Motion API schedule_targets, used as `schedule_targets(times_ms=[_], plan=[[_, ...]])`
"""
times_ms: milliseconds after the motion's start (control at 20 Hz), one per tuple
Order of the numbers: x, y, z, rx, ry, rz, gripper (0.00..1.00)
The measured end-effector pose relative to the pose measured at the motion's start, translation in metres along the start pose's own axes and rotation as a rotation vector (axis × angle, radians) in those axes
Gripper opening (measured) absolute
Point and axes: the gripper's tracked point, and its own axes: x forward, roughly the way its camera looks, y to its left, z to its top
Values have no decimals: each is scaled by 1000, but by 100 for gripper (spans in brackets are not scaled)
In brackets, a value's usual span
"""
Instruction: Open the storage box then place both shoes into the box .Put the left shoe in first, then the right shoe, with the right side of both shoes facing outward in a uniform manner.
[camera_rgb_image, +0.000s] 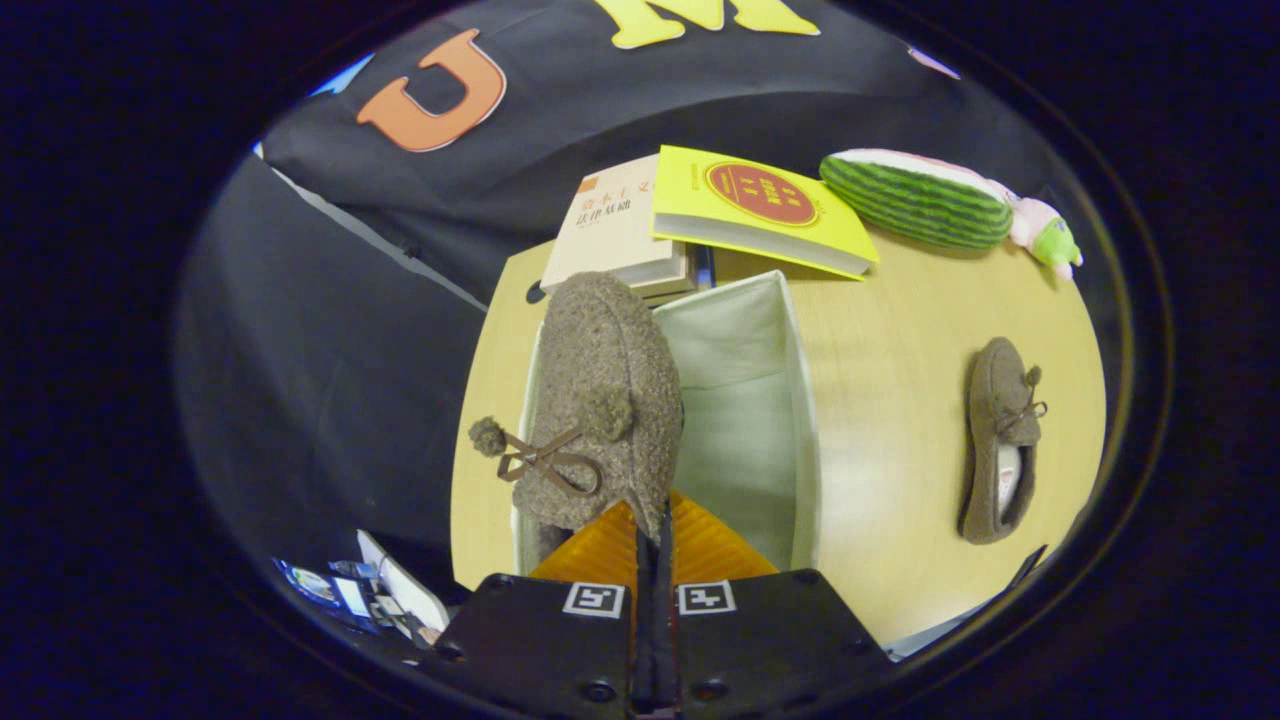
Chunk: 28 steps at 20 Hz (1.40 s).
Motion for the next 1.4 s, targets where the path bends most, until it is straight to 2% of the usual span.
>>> schedule_targets(times_ms=[300, 650, 700, 800, 850, 900, 950, 1050, 1150, 1400], plan=[[54, -2, -30, 24, 62, -95, 6], [87, -1, -39, 118, 106, -109, 7], [89, 0, -41, 123, 112, -97, 9], [79, -1, -45, 142, 134, -83, 22], [74, 5, -50, 151, 143, -57, 37], [65, 7, -49, 149, 143, -41, 39], [55, 8, -47, 121, 136, -41, 51], [31, -1, -37, 27, 92, -103, 76], [6, 2, -26, -44, 52, -112, 100], [-60, 7, -14, -119, 29, -49, 100]])
